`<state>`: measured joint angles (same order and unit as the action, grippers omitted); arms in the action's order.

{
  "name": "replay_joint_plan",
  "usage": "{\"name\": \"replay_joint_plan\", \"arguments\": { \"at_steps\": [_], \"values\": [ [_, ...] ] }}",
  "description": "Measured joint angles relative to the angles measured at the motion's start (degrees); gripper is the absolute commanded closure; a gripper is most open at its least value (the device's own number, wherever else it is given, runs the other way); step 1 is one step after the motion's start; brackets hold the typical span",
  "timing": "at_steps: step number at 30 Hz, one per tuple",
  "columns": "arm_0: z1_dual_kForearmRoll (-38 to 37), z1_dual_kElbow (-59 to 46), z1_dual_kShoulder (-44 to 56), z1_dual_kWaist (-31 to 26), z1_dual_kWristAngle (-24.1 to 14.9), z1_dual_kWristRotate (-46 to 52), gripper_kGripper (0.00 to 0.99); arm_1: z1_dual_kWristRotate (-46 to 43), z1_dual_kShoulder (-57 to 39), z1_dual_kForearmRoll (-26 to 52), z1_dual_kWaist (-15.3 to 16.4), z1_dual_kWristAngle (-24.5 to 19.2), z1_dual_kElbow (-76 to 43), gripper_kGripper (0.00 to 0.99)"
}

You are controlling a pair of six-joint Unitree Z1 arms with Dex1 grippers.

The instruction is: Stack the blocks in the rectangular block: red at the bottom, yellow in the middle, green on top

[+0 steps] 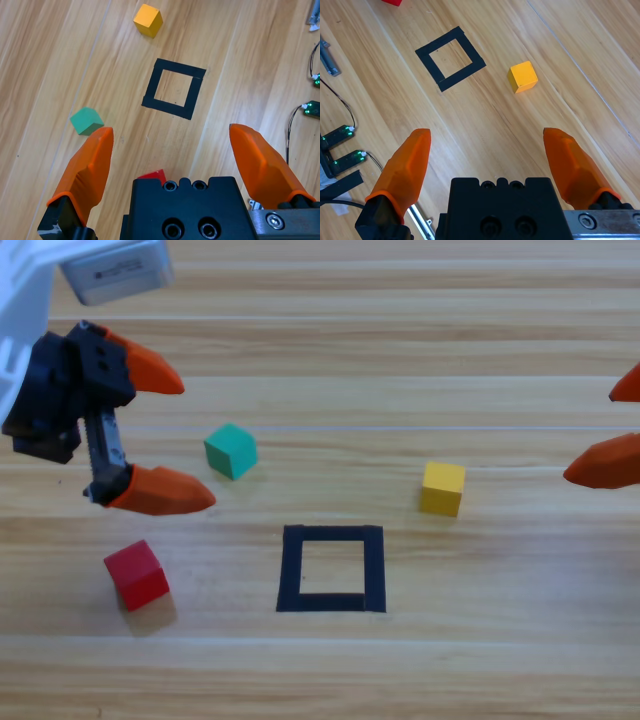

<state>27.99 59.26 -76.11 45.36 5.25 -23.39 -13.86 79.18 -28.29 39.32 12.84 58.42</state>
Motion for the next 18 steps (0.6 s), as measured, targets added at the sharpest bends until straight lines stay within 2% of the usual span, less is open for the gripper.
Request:
{"name": "replay_joint_plan", "arguments": {
  "at_steps": [11, 14, 15, 17, 18],
  "values": [
    [0.0, -0.2, 0.0, 0.0, -0.3, 0.0, 0.0, 0.2, 0.7, 0.0, 0.0, 0.0, 0.0, 0.004],
    [-0.4, -0.5, 0.0, 0.0, -0.6, 0.2, 0.0, 3.5, 2.2, 0.4, 0.0, -0.2, 0.0, 0.007],
    [-0.6, -0.5, 0.0, 0.0, -1.1, 0.7, 0.001, 5.7, 2.7, 0.8, 0.0, -1.2, 0.0, 0.01],
    [-1.6, -0.7, 0.0, 0.0, -3.5, 3.2, 0.042, 13.1, 4.0, 1.9, 0.2, -7.0, 0.1, 0.014],
    [-2.0, -0.7, 0.0, 0.1, -6.0, 6.2, 0.045, 17.3, 5.4, 2.3, 0.2, -9.9, 0.3, 0.014]
  ]
}}
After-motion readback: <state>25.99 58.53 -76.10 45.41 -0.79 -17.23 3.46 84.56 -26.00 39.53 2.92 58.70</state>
